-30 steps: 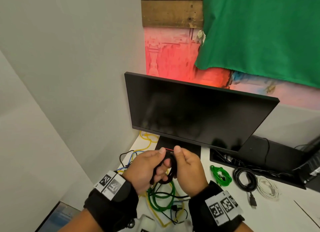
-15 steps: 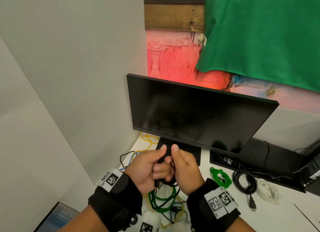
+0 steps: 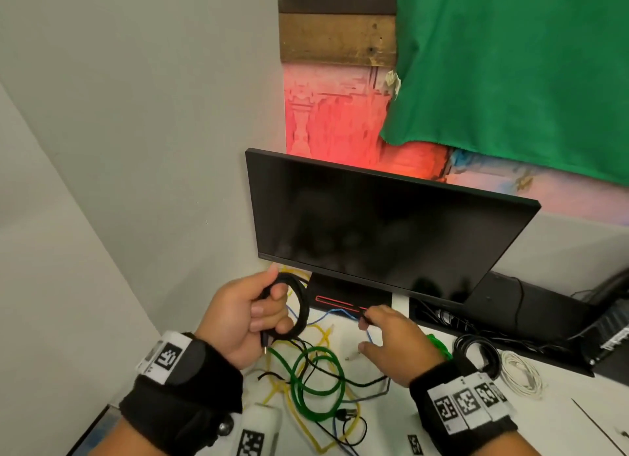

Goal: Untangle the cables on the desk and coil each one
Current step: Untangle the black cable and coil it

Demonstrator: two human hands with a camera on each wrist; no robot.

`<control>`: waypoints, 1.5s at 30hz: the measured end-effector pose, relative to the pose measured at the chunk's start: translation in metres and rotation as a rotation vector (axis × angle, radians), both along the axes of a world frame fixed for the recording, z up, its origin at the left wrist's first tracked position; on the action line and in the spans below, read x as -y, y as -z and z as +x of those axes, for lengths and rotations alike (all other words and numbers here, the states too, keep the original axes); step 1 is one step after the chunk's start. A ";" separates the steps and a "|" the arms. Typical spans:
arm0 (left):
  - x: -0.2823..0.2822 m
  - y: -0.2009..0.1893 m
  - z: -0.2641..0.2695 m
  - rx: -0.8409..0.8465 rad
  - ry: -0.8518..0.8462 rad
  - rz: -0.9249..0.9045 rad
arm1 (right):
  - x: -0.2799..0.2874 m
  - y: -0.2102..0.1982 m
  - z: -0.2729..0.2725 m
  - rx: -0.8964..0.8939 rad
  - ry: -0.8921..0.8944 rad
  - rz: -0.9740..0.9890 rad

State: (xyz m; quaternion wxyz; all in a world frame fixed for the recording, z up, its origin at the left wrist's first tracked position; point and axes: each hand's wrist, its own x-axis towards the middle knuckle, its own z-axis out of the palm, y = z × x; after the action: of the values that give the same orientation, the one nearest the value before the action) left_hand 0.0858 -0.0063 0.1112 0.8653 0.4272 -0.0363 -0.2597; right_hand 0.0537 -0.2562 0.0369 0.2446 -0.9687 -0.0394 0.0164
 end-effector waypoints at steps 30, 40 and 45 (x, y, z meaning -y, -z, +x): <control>0.007 -0.011 0.001 0.173 -0.135 0.076 | 0.005 0.022 0.011 0.160 0.390 0.978; 0.044 0.014 -0.002 0.683 0.064 0.529 | -0.062 0.009 -0.008 -0.304 -0.252 0.320; 0.038 0.035 0.002 0.786 0.118 0.834 | -0.067 -0.022 -0.026 -0.177 -0.407 0.358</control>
State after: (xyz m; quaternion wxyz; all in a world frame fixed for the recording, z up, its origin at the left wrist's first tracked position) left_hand 0.0874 -0.0445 0.0764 0.5290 0.7941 -0.2736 -0.1217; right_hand 0.0280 -0.1894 0.0587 0.4058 -0.8772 -0.2136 0.1423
